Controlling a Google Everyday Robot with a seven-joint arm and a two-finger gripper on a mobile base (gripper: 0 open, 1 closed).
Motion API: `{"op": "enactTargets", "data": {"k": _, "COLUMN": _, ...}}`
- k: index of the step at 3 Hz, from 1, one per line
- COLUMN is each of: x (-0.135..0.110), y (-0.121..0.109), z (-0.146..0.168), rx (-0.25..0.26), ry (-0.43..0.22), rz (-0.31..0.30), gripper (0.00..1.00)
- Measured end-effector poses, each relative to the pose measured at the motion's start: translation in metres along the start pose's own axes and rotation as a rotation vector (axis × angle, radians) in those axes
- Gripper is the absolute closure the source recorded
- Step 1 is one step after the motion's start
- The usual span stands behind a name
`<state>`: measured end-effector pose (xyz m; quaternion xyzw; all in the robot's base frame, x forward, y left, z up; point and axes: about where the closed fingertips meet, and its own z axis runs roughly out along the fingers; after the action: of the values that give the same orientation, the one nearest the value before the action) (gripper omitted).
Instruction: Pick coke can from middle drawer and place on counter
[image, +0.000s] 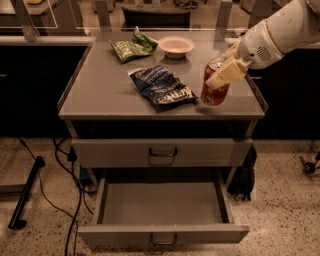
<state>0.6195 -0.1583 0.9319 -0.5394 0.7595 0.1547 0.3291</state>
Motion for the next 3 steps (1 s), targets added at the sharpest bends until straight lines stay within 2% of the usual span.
{"op": "enactTargets", "data": {"k": 1, "x": 0.003, "y": -0.017, "z": 0.015, "rx": -0.008, "ry": -0.013, "rz": 0.031, "gripper": 1.0}}
{"op": "enactTargets", "data": {"k": 3, "x": 0.02, "y": -0.035, "z": 0.036, "rx": -0.027, "ry": -0.019, "rz": 0.105, "gripper": 1.0}}
